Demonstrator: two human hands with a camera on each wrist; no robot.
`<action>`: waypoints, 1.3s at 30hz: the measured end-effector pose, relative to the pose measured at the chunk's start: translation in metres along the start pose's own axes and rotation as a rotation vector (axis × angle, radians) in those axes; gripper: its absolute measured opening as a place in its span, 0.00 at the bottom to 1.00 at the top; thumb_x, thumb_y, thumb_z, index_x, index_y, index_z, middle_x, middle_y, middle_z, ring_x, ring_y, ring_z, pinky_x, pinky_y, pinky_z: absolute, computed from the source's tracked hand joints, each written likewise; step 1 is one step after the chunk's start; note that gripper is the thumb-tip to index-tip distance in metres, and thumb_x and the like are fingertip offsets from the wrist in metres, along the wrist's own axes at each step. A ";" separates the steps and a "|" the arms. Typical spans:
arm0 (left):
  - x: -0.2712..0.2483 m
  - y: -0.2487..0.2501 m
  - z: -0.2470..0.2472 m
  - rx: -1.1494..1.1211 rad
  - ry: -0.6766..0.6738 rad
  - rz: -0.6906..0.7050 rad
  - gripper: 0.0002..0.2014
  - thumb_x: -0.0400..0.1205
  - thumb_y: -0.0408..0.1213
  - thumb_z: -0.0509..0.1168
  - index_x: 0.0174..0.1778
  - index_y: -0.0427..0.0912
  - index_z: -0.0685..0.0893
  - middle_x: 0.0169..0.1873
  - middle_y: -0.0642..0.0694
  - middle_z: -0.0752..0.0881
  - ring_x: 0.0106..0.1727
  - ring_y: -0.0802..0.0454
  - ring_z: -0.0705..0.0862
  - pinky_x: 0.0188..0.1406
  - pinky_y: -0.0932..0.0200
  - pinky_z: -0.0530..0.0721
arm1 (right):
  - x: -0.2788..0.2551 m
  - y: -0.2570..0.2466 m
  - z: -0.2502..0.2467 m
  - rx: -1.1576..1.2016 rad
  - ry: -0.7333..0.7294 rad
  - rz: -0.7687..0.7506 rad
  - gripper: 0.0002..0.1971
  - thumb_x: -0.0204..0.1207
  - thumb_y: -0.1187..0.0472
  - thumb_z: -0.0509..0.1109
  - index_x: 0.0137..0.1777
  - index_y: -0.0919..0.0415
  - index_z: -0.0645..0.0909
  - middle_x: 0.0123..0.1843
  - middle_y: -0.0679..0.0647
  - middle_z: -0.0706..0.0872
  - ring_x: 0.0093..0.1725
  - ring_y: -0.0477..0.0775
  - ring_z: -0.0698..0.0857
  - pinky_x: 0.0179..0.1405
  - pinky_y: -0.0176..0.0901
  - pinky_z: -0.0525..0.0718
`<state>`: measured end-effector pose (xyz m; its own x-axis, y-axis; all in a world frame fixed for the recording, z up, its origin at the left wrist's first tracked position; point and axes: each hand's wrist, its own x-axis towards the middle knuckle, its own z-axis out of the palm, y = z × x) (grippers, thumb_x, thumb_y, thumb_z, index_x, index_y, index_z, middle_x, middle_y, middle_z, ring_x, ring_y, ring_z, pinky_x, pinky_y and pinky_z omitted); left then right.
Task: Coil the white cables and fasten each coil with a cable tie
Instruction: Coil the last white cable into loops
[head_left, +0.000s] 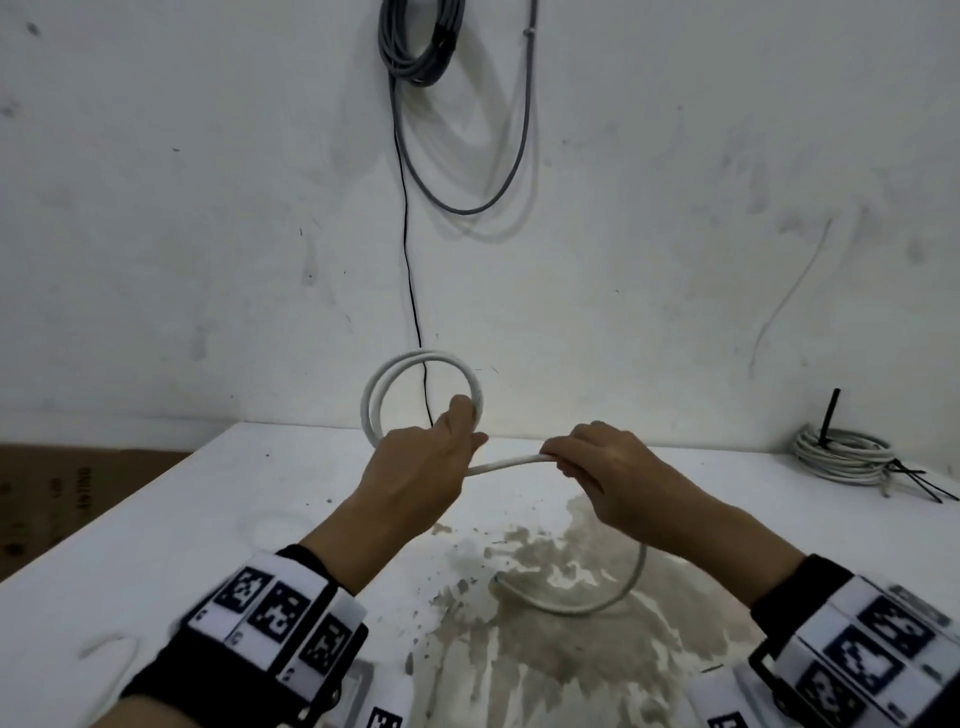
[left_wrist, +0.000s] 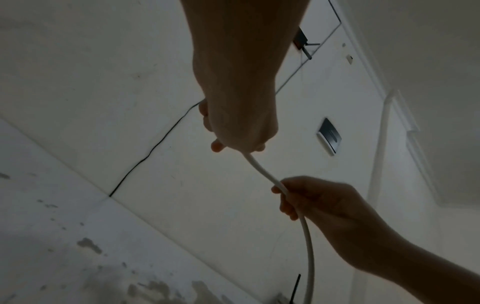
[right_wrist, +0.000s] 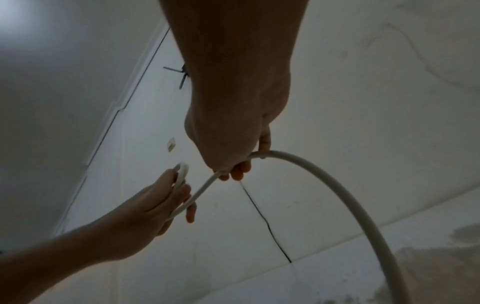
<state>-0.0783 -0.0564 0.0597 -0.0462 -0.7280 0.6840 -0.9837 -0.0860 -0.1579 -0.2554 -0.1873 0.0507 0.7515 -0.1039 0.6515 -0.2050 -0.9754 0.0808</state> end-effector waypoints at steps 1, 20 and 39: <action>-0.002 -0.001 0.002 0.000 -0.003 -0.003 0.11 0.82 0.45 0.51 0.42 0.40 0.68 0.16 0.48 0.75 0.10 0.57 0.52 0.12 0.69 0.44 | 0.000 0.000 0.002 0.015 -0.007 0.008 0.09 0.74 0.71 0.63 0.49 0.61 0.81 0.35 0.53 0.81 0.32 0.52 0.77 0.30 0.42 0.77; -0.005 -0.002 -0.006 0.026 -0.096 -0.111 0.21 0.86 0.50 0.46 0.48 0.36 0.77 0.19 0.51 0.70 0.16 0.55 0.62 0.18 0.63 0.57 | 0.018 -0.009 -0.002 0.236 0.212 0.074 0.13 0.77 0.64 0.64 0.57 0.68 0.84 0.36 0.47 0.81 0.33 0.42 0.77 0.39 0.21 0.73; 0.007 -0.004 -0.040 -2.358 0.318 -0.889 0.22 0.86 0.43 0.48 0.23 0.46 0.63 0.08 0.50 0.58 0.17 0.56 0.46 0.06 0.68 0.50 | 0.007 -0.034 0.019 0.379 -0.137 0.290 0.34 0.79 0.67 0.65 0.79 0.44 0.55 0.46 0.51 0.89 0.29 0.45 0.79 0.40 0.33 0.81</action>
<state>-0.0814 -0.0336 0.0936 0.4593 -0.8644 0.2046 0.6786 0.4901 0.5470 -0.2311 -0.1588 0.0387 0.7779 -0.3810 0.4996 -0.1941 -0.9020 -0.3857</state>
